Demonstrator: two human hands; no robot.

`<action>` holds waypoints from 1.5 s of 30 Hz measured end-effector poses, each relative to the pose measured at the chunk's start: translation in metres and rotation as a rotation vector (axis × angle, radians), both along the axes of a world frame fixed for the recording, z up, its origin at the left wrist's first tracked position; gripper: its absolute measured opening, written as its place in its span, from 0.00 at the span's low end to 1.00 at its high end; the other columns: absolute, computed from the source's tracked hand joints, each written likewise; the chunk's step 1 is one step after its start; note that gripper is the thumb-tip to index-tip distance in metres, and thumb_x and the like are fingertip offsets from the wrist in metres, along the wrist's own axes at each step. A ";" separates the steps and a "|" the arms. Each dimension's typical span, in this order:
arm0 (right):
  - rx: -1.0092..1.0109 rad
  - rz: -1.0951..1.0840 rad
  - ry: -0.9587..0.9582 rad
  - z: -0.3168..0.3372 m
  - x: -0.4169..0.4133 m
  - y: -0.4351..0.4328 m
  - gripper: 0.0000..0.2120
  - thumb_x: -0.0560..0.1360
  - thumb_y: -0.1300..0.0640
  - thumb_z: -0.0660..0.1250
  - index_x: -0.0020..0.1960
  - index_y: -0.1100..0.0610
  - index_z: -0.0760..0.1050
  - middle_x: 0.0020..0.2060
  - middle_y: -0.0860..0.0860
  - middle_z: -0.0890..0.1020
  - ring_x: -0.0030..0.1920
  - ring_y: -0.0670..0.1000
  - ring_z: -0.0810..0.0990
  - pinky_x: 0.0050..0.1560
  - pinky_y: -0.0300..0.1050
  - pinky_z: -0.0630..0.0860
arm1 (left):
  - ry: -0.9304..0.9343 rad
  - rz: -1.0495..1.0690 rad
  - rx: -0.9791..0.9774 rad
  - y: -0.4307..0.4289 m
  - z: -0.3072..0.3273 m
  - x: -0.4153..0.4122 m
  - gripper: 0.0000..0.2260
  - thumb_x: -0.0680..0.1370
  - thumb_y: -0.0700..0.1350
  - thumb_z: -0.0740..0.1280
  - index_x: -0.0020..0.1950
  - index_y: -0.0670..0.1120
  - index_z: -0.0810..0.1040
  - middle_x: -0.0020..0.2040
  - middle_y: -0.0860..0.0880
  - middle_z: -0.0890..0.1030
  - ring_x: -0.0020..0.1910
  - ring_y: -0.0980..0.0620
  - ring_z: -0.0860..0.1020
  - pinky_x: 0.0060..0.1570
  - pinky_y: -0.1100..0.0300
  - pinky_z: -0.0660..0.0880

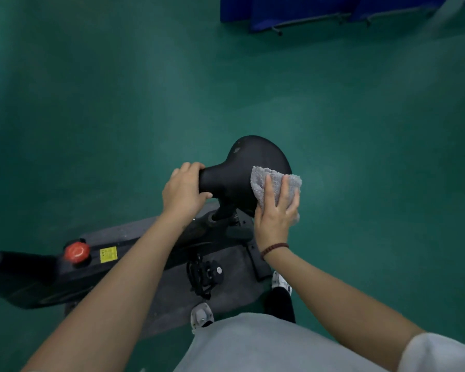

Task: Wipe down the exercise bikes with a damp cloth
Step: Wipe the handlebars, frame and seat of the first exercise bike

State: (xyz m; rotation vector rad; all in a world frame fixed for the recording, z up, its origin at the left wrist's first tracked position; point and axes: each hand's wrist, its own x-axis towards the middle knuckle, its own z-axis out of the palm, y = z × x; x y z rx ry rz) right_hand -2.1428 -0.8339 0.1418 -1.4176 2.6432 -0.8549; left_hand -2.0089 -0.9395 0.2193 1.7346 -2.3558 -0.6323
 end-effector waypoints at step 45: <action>-0.079 0.703 -0.626 0.094 0.057 -0.075 0.19 0.74 0.45 0.52 0.49 0.57 0.74 0.40 0.50 0.81 0.41 0.49 0.79 0.43 0.48 0.75 | 0.744 -0.012 0.216 0.007 0.035 0.046 0.12 0.74 0.55 0.60 0.53 0.53 0.76 0.47 0.57 0.79 0.48 0.58 0.76 0.49 0.69 0.70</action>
